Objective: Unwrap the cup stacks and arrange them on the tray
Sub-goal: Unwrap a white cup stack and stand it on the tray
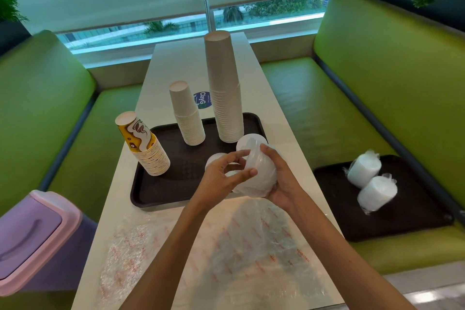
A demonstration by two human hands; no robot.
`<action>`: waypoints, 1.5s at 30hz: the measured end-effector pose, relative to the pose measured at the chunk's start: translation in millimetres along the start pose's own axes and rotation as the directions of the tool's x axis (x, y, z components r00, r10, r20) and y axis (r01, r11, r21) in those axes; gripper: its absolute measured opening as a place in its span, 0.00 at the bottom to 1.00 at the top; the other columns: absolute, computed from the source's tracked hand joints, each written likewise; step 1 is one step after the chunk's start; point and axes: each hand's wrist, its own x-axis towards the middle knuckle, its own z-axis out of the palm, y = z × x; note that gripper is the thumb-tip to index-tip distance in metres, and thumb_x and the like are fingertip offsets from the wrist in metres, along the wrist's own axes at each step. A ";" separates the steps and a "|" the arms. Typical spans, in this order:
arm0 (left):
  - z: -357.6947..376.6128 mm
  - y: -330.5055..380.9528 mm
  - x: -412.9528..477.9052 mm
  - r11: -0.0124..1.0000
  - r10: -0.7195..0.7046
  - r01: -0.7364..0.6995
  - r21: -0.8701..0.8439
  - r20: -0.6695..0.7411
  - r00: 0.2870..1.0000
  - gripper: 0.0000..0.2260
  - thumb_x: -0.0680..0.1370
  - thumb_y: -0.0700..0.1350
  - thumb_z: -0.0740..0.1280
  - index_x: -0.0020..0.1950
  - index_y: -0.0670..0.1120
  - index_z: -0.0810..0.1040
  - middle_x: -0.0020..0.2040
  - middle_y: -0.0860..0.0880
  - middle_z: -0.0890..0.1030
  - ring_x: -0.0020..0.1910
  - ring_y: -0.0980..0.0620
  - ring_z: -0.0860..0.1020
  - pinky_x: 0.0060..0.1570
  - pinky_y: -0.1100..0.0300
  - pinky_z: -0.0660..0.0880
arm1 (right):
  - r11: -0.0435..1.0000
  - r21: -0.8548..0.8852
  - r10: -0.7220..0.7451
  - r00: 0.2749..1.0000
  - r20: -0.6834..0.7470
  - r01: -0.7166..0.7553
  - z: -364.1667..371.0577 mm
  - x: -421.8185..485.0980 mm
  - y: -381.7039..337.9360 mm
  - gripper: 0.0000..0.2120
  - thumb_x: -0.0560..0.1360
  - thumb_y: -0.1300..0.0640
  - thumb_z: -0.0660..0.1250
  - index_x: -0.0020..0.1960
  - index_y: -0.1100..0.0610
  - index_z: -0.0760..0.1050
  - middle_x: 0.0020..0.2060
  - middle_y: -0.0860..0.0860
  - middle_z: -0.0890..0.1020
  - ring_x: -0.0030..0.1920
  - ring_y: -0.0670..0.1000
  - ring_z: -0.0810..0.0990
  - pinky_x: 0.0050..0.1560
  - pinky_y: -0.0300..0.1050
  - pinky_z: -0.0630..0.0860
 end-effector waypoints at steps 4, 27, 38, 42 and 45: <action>-0.6 3.0 0.5 1.000 0.003 -0.003 -0.011 -0.010 1.000 0.24 0.67 0.55 0.68 0.62 0.52 0.75 0.58 0.48 0.80 0.55 0.52 0.80 0.51 0.55 0.80 | 0.998 0.030 0.047 0.998 0.038 -0.048 -2.2 0.7 -0.1 0.41 0.59 0.40 0.74 0.69 0.52 0.69 0.60 0.61 0.78 0.57 0.61 0.78 0.52 0.60 0.79; 1.4 14.8 -4.8 0.982 0.090 -0.080 0.169 -0.049 0.995 0.16 0.76 0.45 0.68 0.64 0.46 0.76 0.59 0.50 0.79 0.51 0.56 0.80 0.49 0.63 0.79 | 0.973 0.096 0.192 0.968 0.163 -0.209 -8.0 -1.5 -9.0 0.56 0.46 0.42 0.83 0.71 0.53 0.68 0.63 0.61 0.76 0.57 0.62 0.77 0.47 0.59 0.80; 7.2 12.1 -4.4 0.970 0.119 -0.099 0.221 -0.080 0.990 0.19 0.76 0.50 0.67 0.66 0.46 0.75 0.58 0.48 0.80 0.52 0.54 0.80 0.49 0.59 0.80 | 0.991 0.068 0.112 0.989 0.100 -0.119 -4.2 -4.6 -6.5 0.36 0.67 0.41 0.70 0.70 0.55 0.69 0.57 0.60 0.79 0.53 0.60 0.79 0.40 0.52 0.81; 10.3 20.1 -5.6 0.976 0.073 -0.054 0.210 -0.081 0.994 0.32 0.66 0.61 0.68 0.66 0.48 0.73 0.55 0.51 0.79 0.51 0.53 0.80 0.48 0.57 0.81 | 0.997 0.051 0.060 0.995 0.085 -0.064 -2.0 -5.1 -5.6 0.46 0.58 0.40 0.78 0.71 0.54 0.68 0.64 0.61 0.76 0.61 0.61 0.77 0.49 0.57 0.79; 9.4 26.1 -2.2 0.976 0.024 -0.008 0.218 -0.073 0.997 0.31 0.66 0.60 0.69 0.65 0.47 0.73 0.54 0.50 0.79 0.50 0.52 0.81 0.49 0.54 0.81 | 0.997 0.080 0.006 0.997 0.080 -0.012 -6.1 -4.2 -3.2 0.47 0.54 0.42 0.79 0.70 0.54 0.70 0.62 0.62 0.78 0.59 0.62 0.79 0.46 0.57 0.80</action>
